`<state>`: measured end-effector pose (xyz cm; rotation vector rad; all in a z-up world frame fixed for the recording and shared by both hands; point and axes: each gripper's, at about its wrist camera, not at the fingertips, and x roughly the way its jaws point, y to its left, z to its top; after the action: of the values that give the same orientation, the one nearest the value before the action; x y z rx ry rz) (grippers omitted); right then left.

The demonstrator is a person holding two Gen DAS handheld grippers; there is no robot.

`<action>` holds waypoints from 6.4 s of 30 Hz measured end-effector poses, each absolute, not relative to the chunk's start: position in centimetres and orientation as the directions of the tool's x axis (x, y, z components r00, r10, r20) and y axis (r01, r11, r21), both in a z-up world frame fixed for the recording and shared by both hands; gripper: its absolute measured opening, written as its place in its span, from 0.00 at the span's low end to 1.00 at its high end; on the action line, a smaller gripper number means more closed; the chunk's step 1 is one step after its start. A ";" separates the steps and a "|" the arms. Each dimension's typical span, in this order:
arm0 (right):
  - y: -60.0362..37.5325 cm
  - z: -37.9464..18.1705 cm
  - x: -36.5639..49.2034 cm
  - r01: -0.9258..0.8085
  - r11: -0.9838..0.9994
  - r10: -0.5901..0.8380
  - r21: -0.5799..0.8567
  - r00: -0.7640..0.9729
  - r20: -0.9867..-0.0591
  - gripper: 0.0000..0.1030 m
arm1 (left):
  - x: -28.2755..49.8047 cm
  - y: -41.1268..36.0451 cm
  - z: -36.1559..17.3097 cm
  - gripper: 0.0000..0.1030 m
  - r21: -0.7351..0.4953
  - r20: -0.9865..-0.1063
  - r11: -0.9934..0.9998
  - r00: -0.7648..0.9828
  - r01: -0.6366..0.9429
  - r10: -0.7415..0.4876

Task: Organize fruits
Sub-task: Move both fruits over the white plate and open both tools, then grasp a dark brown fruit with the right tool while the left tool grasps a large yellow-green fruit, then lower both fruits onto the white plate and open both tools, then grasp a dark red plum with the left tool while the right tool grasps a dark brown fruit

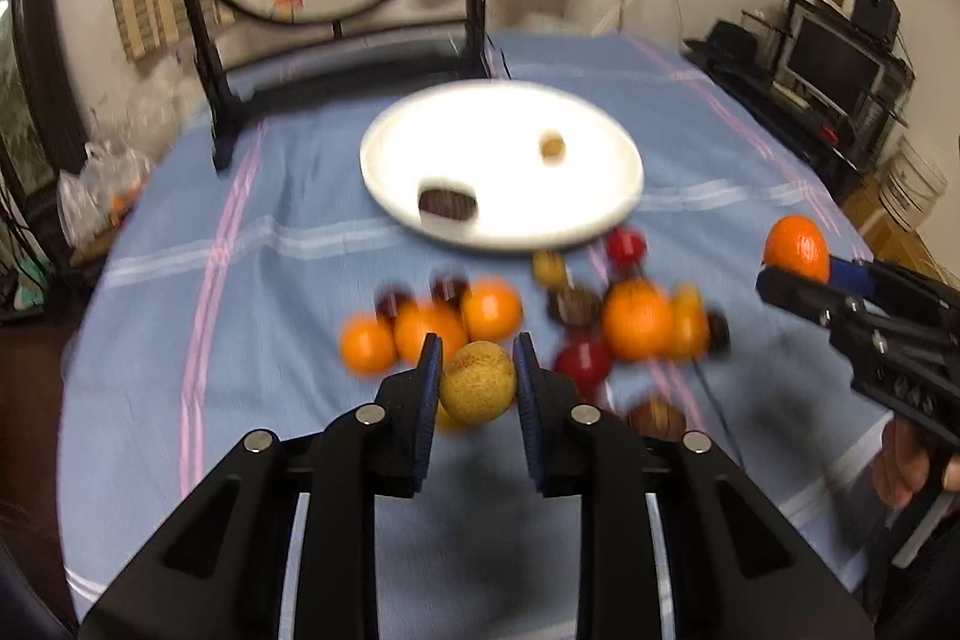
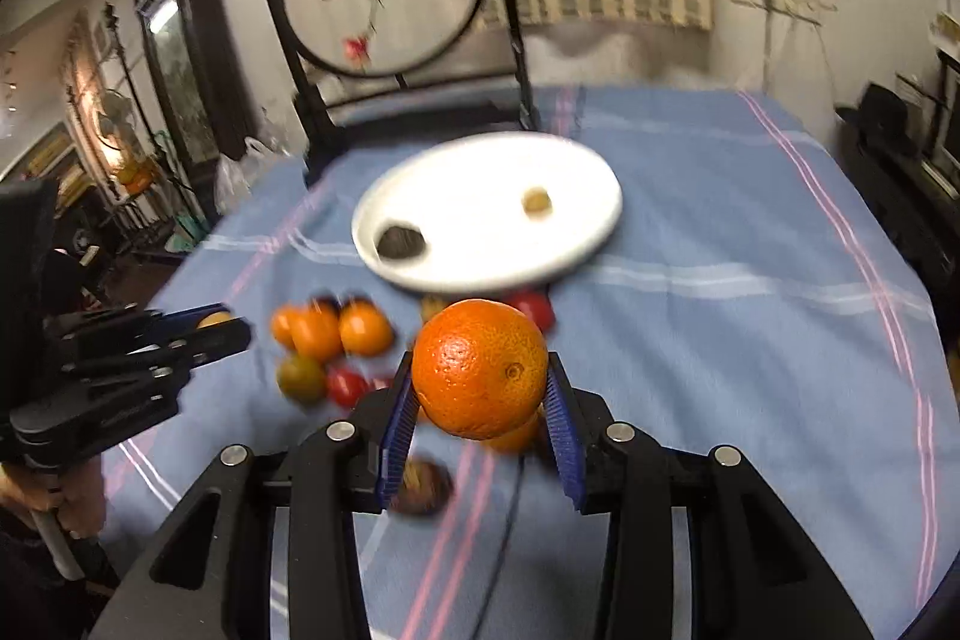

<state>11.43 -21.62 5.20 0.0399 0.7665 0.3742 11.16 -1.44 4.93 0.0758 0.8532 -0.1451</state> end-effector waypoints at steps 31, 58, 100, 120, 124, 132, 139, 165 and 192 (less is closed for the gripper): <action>-21.6 1.6 22.9 -0.296 0.943 0.309 0.151 0.618 -0.723 0.51 | 23.7 -5.8 3.4 0.73 0.000 -0.733 0.998 0.678 0.067 -0.045; -19.6 -2.5 4.9 -0.362 0.932 0.207 -0.001 0.537 -0.818 0.58 | 4.5 1.4 -2.3 0.86 0.011 -0.788 1.000 0.615 -0.009 0.014; -19.8 -3.1 6.8 -0.330 0.933 0.300 0.144 0.495 -0.815 0.40 | 12.9 -1.5 -5.0 0.63 0.033 -0.856 0.996 0.517 0.083 -0.015; -20.8 4.9 8.6 -0.358 0.926 0.342 0.123 0.651 -0.678 0.40 | 10.7 -0.8 4.0 0.41 -0.057 -0.771 0.986 0.620 0.157 -0.143; -19.7 6.1 11.9 -0.357 0.931 0.317 0.074 0.695 -0.646 0.40 | 14.2 -1.8 5.1 0.41 -0.042 -0.760 0.987 0.636 0.152 -0.130; -18.6 3.1 21.5 -0.348 0.935 0.288 0.067 0.638 -0.714 0.40 | 23.8 -2.7 3.5 0.41 -0.016 -0.767 0.996 0.638 0.083 -0.065; -18.0 0.0 26.6 -0.341 0.939 0.251 0.047 0.585 -0.771 0.41 | 29.6 -2.2 -0.1 0.41 -0.006 -0.809 1.000 0.588 0.030 -0.023; -23.9 0.2 15.7 -0.220 0.960 0.273 0.174 0.593 -0.758 0.69 | 16.2 -1.2 2.1 0.74 -0.085 -0.774 0.996 0.627 0.035 -0.089; -25.3 -3.0 8.1 -0.191 0.955 0.297 0.228 0.565 -0.770 0.72 | 10.4 -6.4 -4.6 0.42 -0.073 -0.842 0.988 0.522 0.136 -0.134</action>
<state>8.06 -25.34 -2.98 0.1239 0.9275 0.2878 10.41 -6.38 -4.60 0.0025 1.0086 -0.1619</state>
